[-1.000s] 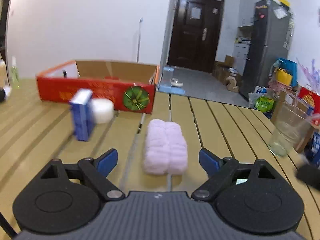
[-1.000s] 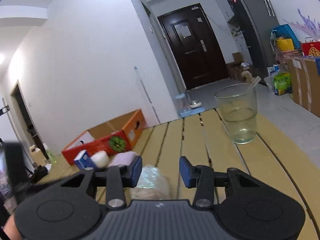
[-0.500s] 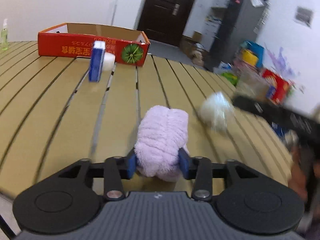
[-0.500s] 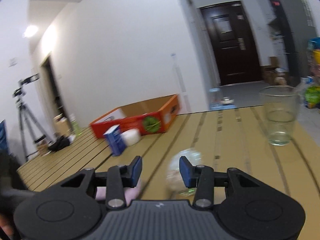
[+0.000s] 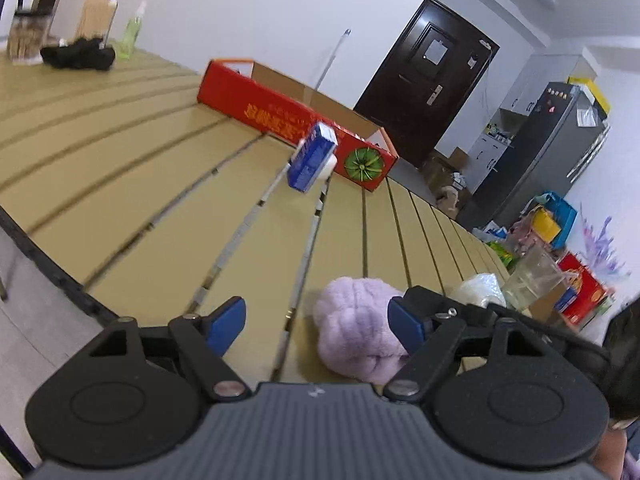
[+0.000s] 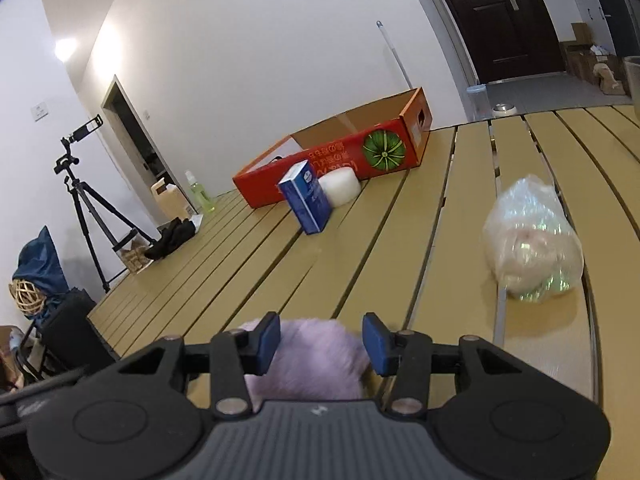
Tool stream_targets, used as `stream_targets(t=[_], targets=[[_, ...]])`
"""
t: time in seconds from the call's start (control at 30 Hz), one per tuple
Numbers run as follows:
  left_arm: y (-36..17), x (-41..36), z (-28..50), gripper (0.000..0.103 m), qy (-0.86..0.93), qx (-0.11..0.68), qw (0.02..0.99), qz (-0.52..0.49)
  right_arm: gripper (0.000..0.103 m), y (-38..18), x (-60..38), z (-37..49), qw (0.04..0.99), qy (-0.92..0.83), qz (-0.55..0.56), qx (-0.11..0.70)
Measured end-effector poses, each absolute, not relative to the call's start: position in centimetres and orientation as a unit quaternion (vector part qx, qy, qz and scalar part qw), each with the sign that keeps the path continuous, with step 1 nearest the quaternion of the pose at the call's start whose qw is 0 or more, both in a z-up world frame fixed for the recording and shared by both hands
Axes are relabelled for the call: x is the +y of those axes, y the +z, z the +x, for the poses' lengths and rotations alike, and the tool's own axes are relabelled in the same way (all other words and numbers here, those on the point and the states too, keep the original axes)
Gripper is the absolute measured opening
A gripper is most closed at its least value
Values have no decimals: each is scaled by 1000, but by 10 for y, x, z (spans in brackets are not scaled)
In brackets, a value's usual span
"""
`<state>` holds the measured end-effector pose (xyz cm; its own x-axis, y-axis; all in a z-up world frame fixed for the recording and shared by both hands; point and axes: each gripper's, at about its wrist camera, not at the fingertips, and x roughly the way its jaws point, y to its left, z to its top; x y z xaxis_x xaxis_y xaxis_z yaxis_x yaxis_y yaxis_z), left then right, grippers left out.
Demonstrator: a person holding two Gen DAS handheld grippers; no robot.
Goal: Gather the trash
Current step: 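Raise both grippers and close them on the lavender towel, then lower the lavender towel into the black bin and open both grippers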
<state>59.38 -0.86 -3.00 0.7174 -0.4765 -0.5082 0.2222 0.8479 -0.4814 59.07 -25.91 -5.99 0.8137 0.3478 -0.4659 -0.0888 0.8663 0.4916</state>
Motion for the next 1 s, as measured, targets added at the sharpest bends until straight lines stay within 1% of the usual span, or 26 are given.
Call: stream_targets(t=[0.07, 0.1, 0.13, 0.17, 0.2, 0.23, 0.3, 0.37, 0.5, 0.6, 0.77, 0.93, 0.97, 1.0], targets=[[-34, -16, 597, 70, -201, 329, 902, -195, 46, -64, -260, 589, 920, 122, 230, 292], [-34, -18, 598, 60, -202, 327, 904, -186, 46, -67, -260, 589, 919, 118, 226, 300], [-35, -21, 597, 49, -205, 327, 905, -181, 44, -71, -263, 591, 918, 115, 223, 306], [-36, -21, 595, 41, -213, 333, 900, -185, 35, -74, -264, 592, 917, 120, 225, 305], [-37, -22, 594, 25, -225, 338, 893, -196, 30, -76, -263, 591, 916, 131, 228, 304], [-39, -22, 594, 25, -232, 336, 890, -203, 25, -74, -264, 589, 918, 133, 222, 302], [-37, -25, 589, 22, -229, 327, 897, -192, 19, -70, -262, 584, 925, 135, 202, 292], [-32, -27, 582, 20, -230, 322, 901, -179, 17, -64, -260, 577, 929, 137, 198, 281], [-14, -17, 548, 20, -225, 310, 911, -153, 17, -51, -247, 555, 927, 169, 176, 286], [-18, -1, 516, 20, -220, 316, 910, -151, 17, -52, -225, 532, 922, 204, 132, 301], [-54, 18, 500, 20, -197, 389, 885, -162, 17, -68, -206, 514, 913, 236, 101, 319], [-73, 18, 508, 20, -178, 432, 872, -148, 17, -83, -197, 503, 897, 249, 77, 356], [-77, 17, 512, 21, -172, 443, 868, -141, 17, -89, -195, 504, 893, 249, 76, 367], [-82, 15, 516, 24, -166, 452, 866, -132, 18, -98, -192, 507, 887, 247, 73, 383]])
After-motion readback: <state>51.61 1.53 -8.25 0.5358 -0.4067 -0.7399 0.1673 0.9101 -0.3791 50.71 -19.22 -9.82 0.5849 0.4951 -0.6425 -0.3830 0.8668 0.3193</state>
